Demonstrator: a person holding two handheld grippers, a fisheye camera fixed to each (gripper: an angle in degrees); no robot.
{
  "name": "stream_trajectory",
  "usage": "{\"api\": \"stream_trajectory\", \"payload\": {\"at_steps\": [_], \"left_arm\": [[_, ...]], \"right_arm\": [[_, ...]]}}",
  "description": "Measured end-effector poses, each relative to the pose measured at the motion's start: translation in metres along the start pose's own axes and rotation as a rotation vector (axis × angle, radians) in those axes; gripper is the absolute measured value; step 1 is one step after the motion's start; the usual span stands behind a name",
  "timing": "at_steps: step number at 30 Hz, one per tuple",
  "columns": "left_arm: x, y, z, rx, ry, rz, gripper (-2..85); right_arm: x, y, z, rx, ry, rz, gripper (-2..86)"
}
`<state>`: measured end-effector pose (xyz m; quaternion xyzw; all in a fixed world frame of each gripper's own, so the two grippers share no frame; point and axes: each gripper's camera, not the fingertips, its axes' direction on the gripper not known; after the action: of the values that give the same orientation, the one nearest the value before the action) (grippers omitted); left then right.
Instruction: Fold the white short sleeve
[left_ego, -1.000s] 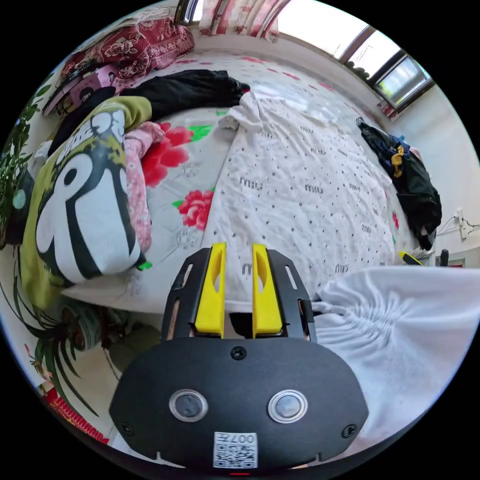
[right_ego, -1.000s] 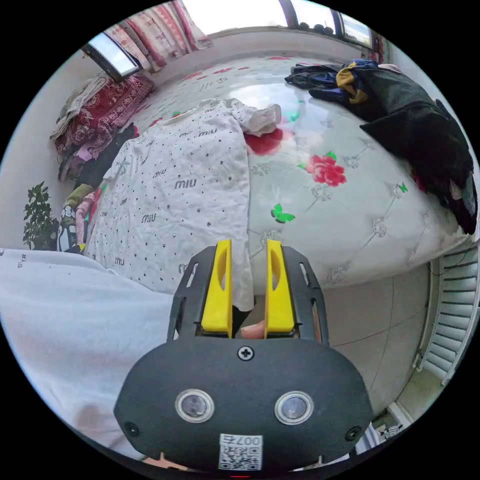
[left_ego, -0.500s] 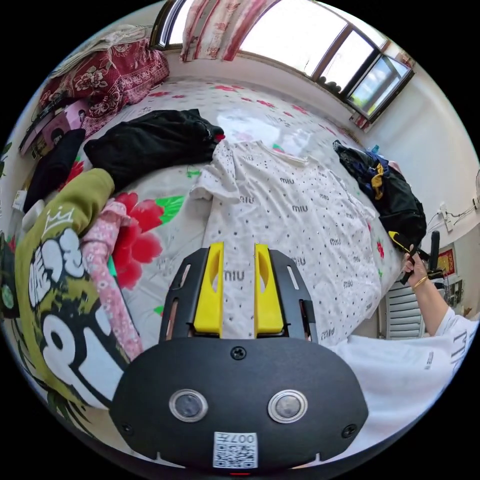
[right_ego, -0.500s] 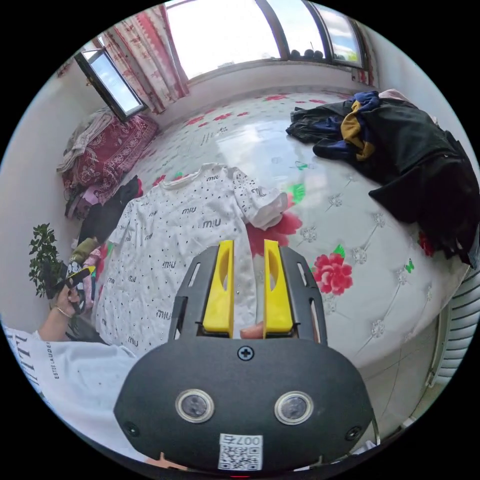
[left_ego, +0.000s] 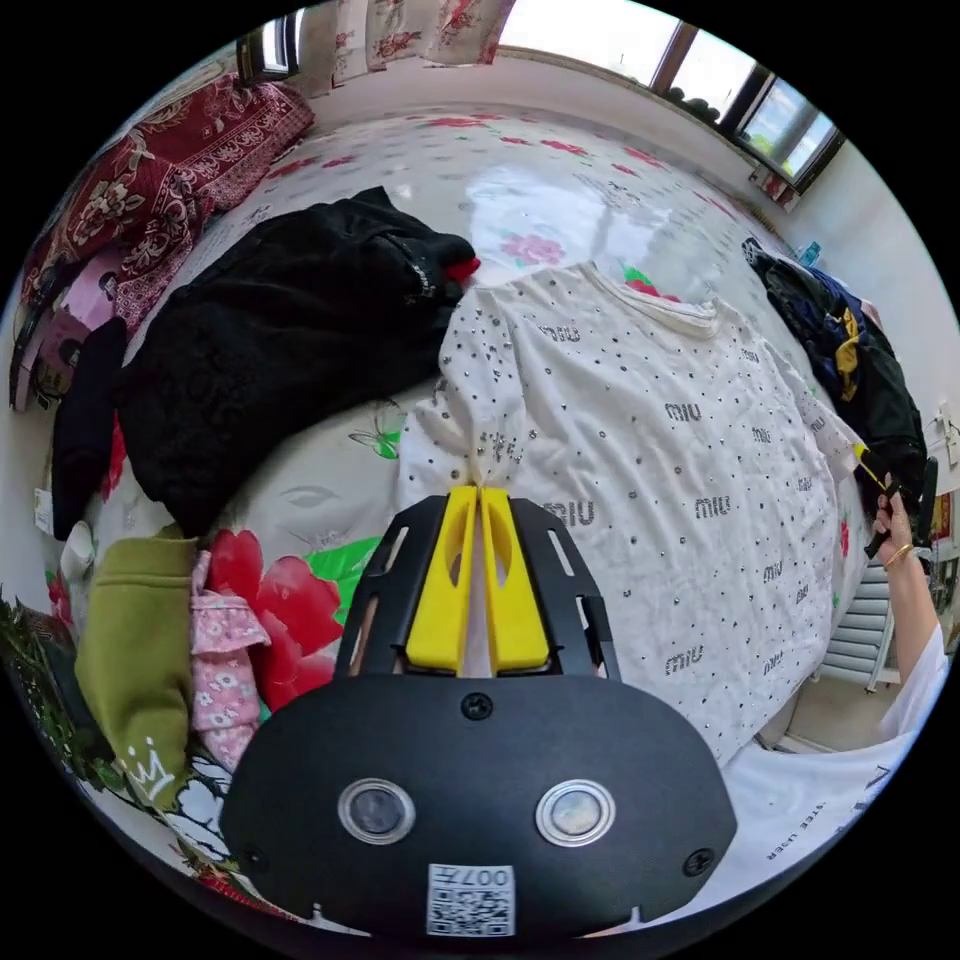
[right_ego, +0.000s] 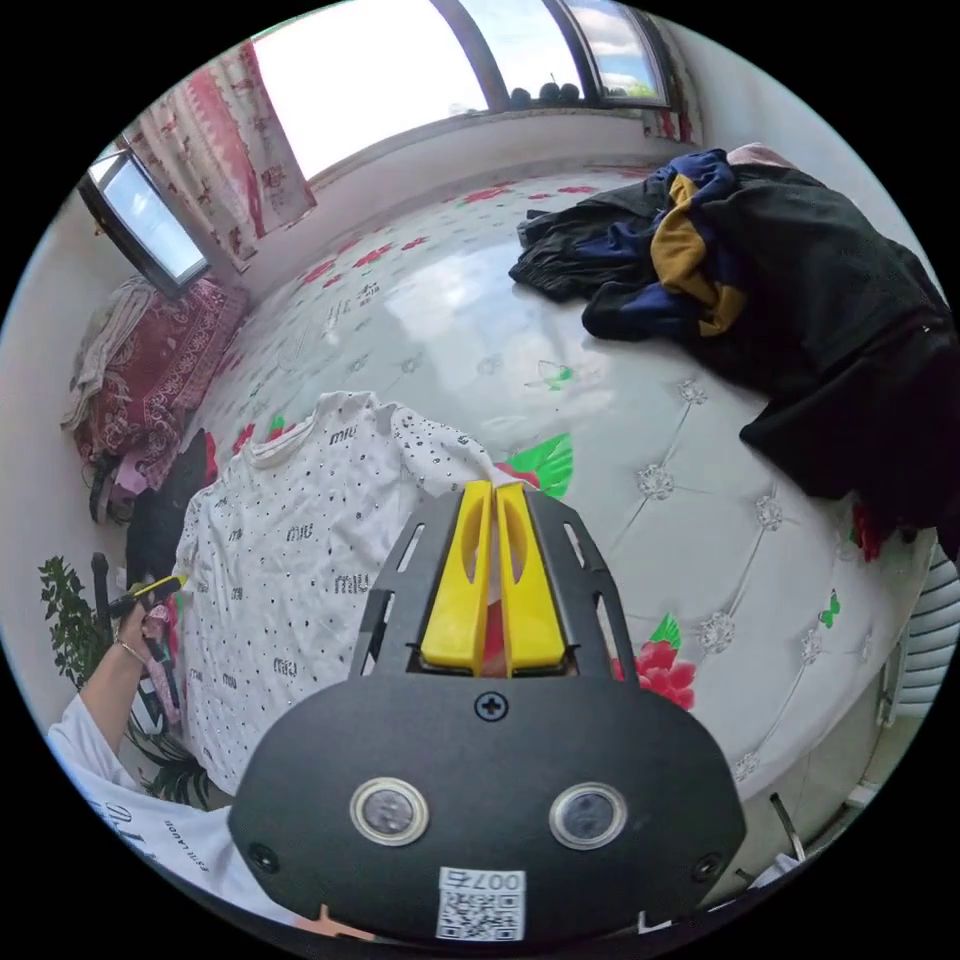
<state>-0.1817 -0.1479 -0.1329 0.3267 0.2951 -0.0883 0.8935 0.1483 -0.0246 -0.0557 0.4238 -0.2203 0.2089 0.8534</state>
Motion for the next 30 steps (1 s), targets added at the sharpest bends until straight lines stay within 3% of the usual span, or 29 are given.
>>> {"api": "stream_trajectory", "payload": {"at_steps": [6, 10, 16, 23, 30], "left_arm": [[-0.107, 0.004, -0.088, 0.144, -0.106, -0.234, -0.9], [-0.138, 0.054, -0.138, 0.22, -0.139, -0.371, -0.5], [-0.057, 0.201, -0.144, 0.199, 0.026, -0.16, 3.4], [0.033, 0.387, -0.109, -0.072, 0.075, -0.027, 9.8], [0.047, 0.433, -0.095, -0.148, -0.003, 0.037, 11.2]], "right_arm": [[0.048, -0.021, -0.037, 0.103, 0.108, 0.168, 1.8], [0.054, 0.009, -0.046, 0.039, -0.08, 0.14, 4.0], [0.038, 0.145, -0.072, -0.081, -0.211, 0.032, 6.2], [0.037, 0.268, -0.089, -0.288, -0.175, 0.049, 8.9], [0.051, 0.297, -0.08, -0.319, -0.162, 0.111, 8.0]]}}
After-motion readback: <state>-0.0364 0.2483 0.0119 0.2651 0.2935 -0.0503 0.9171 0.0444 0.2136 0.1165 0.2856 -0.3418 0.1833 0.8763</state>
